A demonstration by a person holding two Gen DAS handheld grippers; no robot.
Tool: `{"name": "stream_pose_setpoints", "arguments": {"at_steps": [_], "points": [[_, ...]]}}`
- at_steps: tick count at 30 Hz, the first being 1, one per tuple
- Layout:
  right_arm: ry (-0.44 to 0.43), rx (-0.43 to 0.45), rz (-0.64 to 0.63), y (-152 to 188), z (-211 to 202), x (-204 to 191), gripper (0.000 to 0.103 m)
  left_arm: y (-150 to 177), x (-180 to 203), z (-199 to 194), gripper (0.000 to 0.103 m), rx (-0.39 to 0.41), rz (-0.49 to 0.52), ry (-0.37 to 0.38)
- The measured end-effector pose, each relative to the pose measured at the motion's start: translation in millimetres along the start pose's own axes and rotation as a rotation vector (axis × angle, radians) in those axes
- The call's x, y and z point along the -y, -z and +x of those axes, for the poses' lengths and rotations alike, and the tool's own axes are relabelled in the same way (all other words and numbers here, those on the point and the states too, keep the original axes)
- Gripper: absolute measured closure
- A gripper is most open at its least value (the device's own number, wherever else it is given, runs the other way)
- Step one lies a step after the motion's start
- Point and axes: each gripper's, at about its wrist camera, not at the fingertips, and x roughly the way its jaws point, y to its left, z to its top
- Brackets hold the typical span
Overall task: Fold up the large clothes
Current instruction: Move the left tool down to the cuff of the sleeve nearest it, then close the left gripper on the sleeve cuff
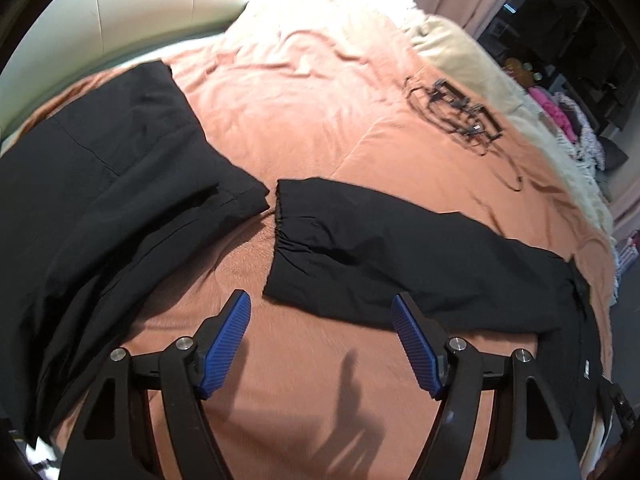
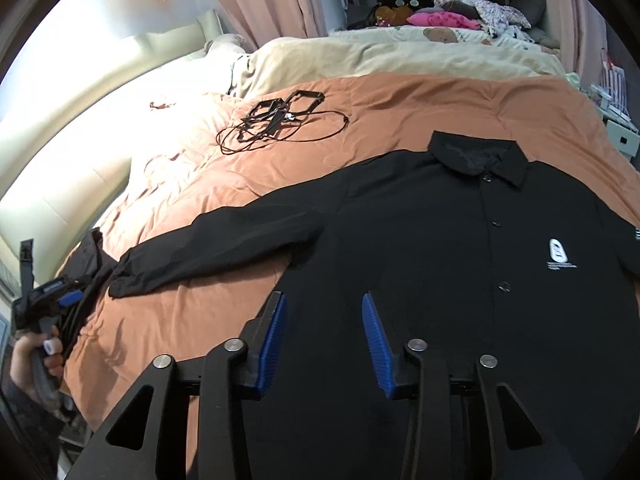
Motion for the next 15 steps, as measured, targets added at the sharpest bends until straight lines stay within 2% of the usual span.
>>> {"name": "stream_pose_setpoints", "arguments": {"at_steps": [2,6,7,8,9,12,14,15], "points": [[-0.002,-0.016,0.019,-5.0,11.9,0.5,0.064,-4.7,-3.7,18.6,0.037,-0.034,-0.022,-0.024],[-0.012,-0.04,0.044,-15.0,37.8,-0.1,0.067,-7.2,-6.9,45.0,0.041,-0.075,-0.035,-0.078],[-0.011,-0.044,0.045,-17.8,45.1,-1.0,0.071,-7.3,-6.3,50.3,0.052,-0.081,-0.031,-0.086],[-0.013,-0.048,0.049,-20.0,50.8,-1.1,0.073,-6.8,-4.9,56.2,0.057,-0.092,-0.027,-0.093],[-0.02,-0.055,0.059,-22.7,58.2,-0.9,0.076,-6.5,-3.4,57.7,0.057,-0.088,-0.022,-0.101],[-0.011,-0.064,0.098,-27.7,74.3,1.9,0.077,-7.8,-1.4,52.9,0.073,-0.054,-0.01,-0.095],[-0.03,-0.069,0.135,-31.3,87.5,5.2,0.078,-11.1,2.1,43.1,0.076,-0.031,0.001,-0.07],[-0.046,-0.073,0.149,-32.3,92.6,5.8,0.083,-13.9,5.8,34.5,0.077,-0.004,0.016,-0.065]]}}
